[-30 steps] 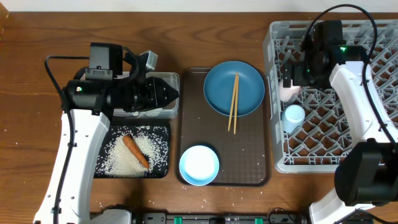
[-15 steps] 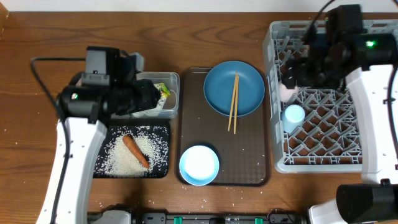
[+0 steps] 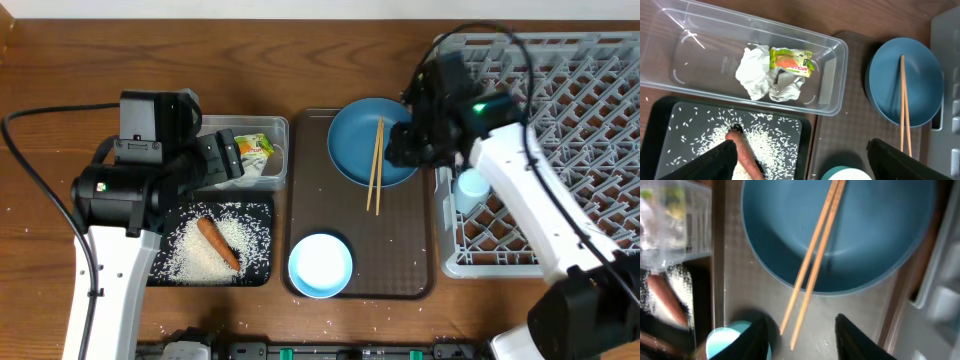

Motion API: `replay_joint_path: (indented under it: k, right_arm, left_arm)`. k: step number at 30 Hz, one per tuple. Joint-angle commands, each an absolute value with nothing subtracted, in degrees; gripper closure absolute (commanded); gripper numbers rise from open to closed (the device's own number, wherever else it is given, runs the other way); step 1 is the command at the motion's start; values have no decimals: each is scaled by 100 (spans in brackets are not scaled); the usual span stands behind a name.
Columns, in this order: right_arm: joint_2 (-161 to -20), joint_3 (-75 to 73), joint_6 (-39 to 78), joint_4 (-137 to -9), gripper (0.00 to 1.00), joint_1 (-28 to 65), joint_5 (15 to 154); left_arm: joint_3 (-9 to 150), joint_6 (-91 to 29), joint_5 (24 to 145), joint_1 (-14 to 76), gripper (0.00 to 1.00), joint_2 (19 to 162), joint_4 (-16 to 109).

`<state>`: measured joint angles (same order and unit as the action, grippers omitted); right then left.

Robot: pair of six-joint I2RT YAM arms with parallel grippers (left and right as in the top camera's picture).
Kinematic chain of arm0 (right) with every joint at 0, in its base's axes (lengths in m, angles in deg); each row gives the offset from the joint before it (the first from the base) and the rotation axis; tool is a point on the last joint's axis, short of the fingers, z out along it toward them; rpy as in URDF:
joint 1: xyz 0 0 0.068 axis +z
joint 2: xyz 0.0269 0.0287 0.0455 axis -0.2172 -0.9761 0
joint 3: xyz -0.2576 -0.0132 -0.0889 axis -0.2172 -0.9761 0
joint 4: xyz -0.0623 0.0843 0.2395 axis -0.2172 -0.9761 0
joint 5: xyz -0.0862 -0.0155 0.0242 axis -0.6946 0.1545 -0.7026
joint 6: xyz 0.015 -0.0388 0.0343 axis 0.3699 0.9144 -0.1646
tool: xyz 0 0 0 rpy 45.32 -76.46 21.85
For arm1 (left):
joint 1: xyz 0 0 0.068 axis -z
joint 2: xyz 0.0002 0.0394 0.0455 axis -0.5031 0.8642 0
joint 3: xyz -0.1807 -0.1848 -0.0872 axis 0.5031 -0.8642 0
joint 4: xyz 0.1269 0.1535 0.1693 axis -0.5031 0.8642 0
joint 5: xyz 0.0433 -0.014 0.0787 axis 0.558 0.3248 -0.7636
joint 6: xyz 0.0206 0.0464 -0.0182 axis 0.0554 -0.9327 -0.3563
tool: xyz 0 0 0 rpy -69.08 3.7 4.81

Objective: Sort waste into correct bins and load items into the dishwasher rack
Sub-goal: 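Grasp a chopstick from the blue plate with the right gripper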

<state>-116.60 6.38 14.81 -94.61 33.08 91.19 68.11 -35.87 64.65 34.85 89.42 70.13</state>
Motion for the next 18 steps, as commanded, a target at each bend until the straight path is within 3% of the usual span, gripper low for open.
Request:
replay_joint_path:
  k: [1,6,18]
  right_arm:
    - [-11678,188,956,-9043,63,3395,9021]
    - [-11678,-350,910,-8357,72,3402,9017]
    - [-11687,-1220,561,-7074,75,3406,8877]
  left_arm:
    - [6780,-3595,6332,3487,12,8937,7028]
    - [6780,-3595,6332,3487,10,8937,7028]
    - [6780,-3595,6332,3487,10,8937,7028]
